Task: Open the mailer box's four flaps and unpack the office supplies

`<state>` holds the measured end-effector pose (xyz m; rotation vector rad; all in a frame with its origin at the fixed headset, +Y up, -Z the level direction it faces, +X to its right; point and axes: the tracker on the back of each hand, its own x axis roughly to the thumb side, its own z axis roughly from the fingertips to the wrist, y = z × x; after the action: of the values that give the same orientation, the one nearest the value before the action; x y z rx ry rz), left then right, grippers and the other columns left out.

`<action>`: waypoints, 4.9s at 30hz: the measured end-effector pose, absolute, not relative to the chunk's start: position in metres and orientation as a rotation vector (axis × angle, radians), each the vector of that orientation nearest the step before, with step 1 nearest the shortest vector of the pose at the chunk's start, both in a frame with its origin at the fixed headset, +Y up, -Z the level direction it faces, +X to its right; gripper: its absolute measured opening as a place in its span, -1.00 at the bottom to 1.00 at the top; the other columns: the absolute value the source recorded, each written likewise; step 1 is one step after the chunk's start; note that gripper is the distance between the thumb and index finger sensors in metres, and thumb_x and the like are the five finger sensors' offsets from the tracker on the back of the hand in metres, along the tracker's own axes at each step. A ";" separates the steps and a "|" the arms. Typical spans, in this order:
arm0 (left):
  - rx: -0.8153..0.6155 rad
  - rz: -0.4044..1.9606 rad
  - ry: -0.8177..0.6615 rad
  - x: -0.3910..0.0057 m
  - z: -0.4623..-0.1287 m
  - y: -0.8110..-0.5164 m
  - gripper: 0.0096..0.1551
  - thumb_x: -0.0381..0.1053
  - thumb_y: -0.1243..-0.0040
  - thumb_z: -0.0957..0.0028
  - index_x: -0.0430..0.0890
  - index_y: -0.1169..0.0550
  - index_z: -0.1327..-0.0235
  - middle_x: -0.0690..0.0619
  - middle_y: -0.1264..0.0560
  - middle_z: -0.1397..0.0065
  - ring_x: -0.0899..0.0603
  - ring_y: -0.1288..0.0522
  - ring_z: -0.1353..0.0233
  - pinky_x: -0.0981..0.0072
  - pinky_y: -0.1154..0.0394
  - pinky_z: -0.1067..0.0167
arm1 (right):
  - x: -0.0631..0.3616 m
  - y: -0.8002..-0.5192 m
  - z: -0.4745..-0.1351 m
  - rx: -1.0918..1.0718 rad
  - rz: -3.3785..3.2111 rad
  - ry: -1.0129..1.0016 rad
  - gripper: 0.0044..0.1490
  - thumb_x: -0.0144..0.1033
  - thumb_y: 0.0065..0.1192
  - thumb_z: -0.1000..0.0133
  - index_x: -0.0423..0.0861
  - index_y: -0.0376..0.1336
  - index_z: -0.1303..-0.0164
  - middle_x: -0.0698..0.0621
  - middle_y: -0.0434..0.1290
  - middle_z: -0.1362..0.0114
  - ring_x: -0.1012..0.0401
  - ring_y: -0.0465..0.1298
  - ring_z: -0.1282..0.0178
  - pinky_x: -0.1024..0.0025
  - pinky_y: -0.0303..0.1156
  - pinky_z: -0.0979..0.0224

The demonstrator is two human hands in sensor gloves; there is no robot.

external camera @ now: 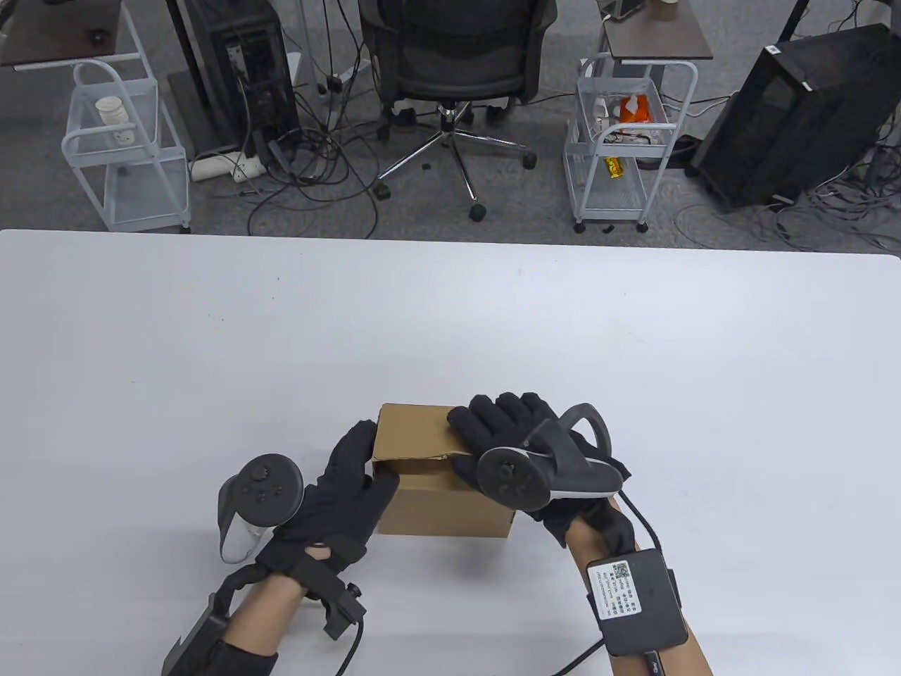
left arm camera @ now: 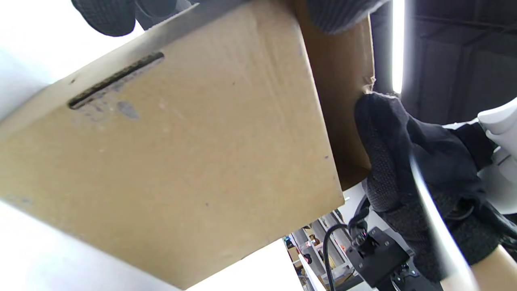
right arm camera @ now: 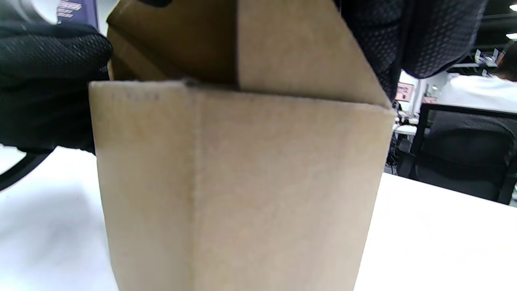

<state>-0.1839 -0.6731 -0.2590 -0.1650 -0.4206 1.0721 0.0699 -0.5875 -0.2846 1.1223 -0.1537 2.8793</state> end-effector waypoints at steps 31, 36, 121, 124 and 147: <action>-0.081 0.978 -0.318 -0.165 -0.265 -0.644 -0.21 -0.02 0.17 -0.32 -0.43 0.02 -0.63 -0.52 0.01 -0.70 -0.69 -0.04 -0.64 -0.45 -0.23 -0.45 | 0.110 -0.621 -0.252 0.271 2.614 -0.547 -0.20 -0.16 -0.21 -0.35 -0.52 0.21 -0.51 -0.50 0.47 -0.50 -0.41 0.53 -0.36 -0.43 0.37 -0.38; -0.116 0.884 -0.276 -0.164 -0.280 -0.612 -0.23 -0.02 0.17 -0.31 -0.47 -0.11 -0.61 -0.55 -0.14 -0.66 -0.68 -0.24 -0.59 -0.41 -0.36 -0.40 | 0.109 -0.591 -0.266 0.182 2.664 -0.508 -0.23 -0.15 -0.16 -0.36 -0.48 0.31 -0.42 -0.42 0.60 -0.39 -0.32 0.65 -0.25 -0.36 0.46 -0.34; -0.024 1.293 -0.613 -0.173 -0.285 -0.664 -0.04 -0.06 -0.20 -0.29 0.21 0.19 -0.58 0.10 0.26 -0.77 -0.49 0.11 -0.73 -0.55 -0.10 -0.50 | 0.153 -0.662 -0.261 0.462 2.065 -0.407 0.12 -0.03 0.30 -0.27 -0.10 -0.34 -0.69 -0.17 -0.12 -0.83 -0.17 0.25 -0.71 -0.23 0.18 -0.64; 0.016 1.296 -0.558 -0.180 -0.285 -0.659 -0.10 -0.12 -0.12 -0.30 0.18 0.19 -0.58 0.07 0.22 -0.77 -0.51 -0.02 -0.73 -0.46 -0.23 -0.50 | 0.156 -0.659 -0.260 0.379 2.021 -0.480 0.06 -0.10 0.27 -0.27 -0.29 -0.25 -0.67 -0.33 0.01 -0.77 -0.14 0.37 -0.63 -0.13 0.27 -0.60; -0.181 1.400 -0.079 -0.240 -0.370 -0.672 -0.51 0.09 -0.14 -0.34 -0.13 -0.45 -0.41 -0.10 -0.58 -0.36 -0.24 -0.64 -0.30 -0.09 -0.58 -0.28 | 0.195 -0.654 -0.342 -0.116 2.123 -0.469 -0.38 -0.09 0.26 -0.27 -0.24 0.32 -0.37 -0.09 0.67 -0.20 0.12 0.75 0.09 -0.02 0.62 -0.25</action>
<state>-0.2397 -0.6716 -0.3698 -0.1814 -0.0792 1.4000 0.1952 -0.6540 -0.3415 -0.1158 -0.4688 2.1230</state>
